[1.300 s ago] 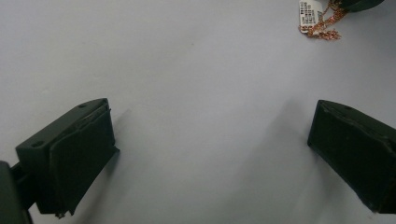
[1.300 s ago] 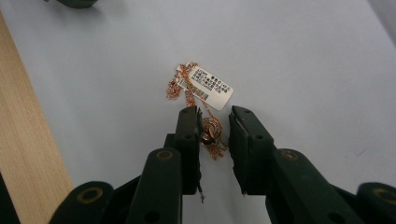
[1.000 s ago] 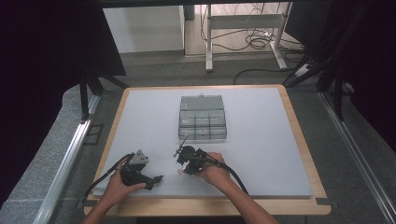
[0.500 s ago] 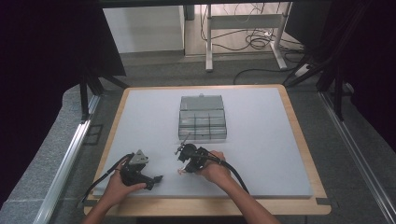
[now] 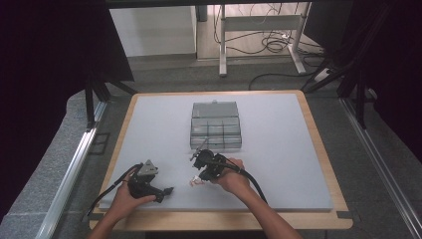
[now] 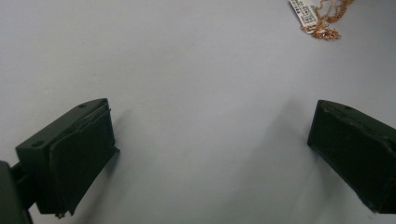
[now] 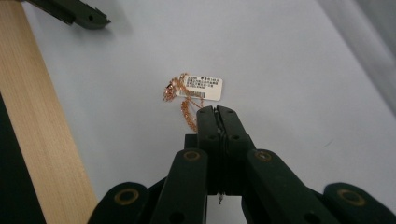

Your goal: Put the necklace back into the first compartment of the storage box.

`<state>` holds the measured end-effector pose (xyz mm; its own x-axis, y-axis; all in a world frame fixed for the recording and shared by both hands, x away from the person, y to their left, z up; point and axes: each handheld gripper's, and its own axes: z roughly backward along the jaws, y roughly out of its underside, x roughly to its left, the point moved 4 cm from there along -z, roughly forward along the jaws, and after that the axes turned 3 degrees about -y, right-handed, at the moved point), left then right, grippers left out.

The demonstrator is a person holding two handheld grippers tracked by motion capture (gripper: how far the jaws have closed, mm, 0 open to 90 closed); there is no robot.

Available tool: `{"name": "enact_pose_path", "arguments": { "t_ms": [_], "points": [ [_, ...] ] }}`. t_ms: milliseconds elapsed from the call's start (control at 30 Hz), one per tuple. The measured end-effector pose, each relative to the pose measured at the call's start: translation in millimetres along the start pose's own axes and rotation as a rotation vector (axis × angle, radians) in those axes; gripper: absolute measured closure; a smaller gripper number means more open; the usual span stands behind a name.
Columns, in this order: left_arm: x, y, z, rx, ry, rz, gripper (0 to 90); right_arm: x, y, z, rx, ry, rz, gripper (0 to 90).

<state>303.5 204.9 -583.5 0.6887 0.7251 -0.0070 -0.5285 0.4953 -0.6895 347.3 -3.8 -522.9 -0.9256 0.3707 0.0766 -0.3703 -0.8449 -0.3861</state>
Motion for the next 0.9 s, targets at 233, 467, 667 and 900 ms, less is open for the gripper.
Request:
{"name": "enact_pose_path", "arguments": {
  "t_ms": [233, 467, 667, 900],
  "points": [
    [0.1, 0.0, 0.0, 0.001, 0.001, -0.001, 0.5, -1.9, -5.0, 27.2, -0.057, 0.007, -0.005, 87.9],
    [0.0, 0.0, 0.1, 0.001, 0.000, 0.000, 0.5, -3.3, -10.9, 55.6, -0.108, 0.027, -0.007, 88.0],
    [0.0, 0.0, 0.2, 0.003, 0.001, 0.000, 0.5, -4.7, -16.9, 76.4, -0.139, 0.045, -0.006, 88.1],
    [-0.2, 0.1, 0.2, 0.003, 0.002, 0.003, 0.5, -6.1, -20.8, 86.6, -0.144, 0.057, -0.003, 88.1]
  ]
}}
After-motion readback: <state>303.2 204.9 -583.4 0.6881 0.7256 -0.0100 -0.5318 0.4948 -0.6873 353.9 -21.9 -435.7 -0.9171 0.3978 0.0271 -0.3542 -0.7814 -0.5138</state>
